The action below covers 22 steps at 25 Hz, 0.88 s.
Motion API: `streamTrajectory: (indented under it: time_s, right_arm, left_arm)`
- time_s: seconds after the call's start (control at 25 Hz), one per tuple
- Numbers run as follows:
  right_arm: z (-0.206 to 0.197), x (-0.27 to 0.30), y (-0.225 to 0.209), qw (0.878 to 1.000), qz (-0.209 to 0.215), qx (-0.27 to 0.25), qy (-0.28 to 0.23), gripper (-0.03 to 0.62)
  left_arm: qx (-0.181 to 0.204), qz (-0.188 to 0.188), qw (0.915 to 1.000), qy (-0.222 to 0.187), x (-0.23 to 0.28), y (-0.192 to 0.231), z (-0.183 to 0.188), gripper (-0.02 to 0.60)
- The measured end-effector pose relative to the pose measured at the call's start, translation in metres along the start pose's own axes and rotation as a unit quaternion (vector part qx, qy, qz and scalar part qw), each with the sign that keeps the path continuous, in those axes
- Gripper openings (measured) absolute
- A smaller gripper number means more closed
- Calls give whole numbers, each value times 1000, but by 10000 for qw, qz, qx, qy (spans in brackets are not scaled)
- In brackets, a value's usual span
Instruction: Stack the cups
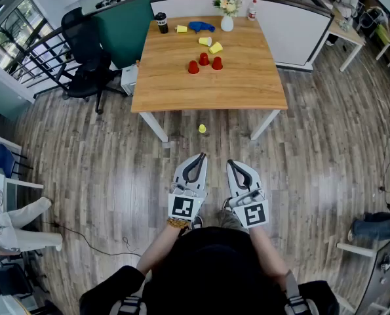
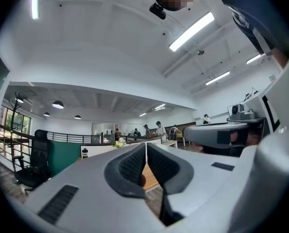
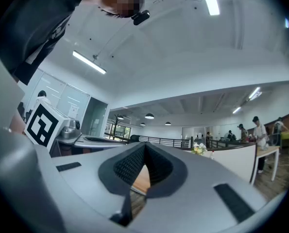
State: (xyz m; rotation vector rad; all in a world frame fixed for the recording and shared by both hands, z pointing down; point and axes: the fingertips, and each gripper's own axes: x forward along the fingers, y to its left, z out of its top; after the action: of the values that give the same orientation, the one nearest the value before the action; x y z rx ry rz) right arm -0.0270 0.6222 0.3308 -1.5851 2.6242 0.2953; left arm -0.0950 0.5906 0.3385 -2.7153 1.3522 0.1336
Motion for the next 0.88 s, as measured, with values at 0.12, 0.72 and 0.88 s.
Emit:
streamTrajectory:
  time_s: [0.12, 0.72, 0.88]
  right_arm:
    - [-3, 1, -29, 9998, 118, 126, -27, 6]
    - [-58, -7, -120, 9957, 739, 409, 373, 8]
    - [-64, -5, -133, 9957, 717, 455, 380, 8]
  left_arm:
    - [14, 9, 10000, -11, 29, -12, -1, 28]
    - [152, 619, 9979, 112, 82, -43, -16, 29]
    - [183, 696, 9972, 226, 88, -37, -22, 29]
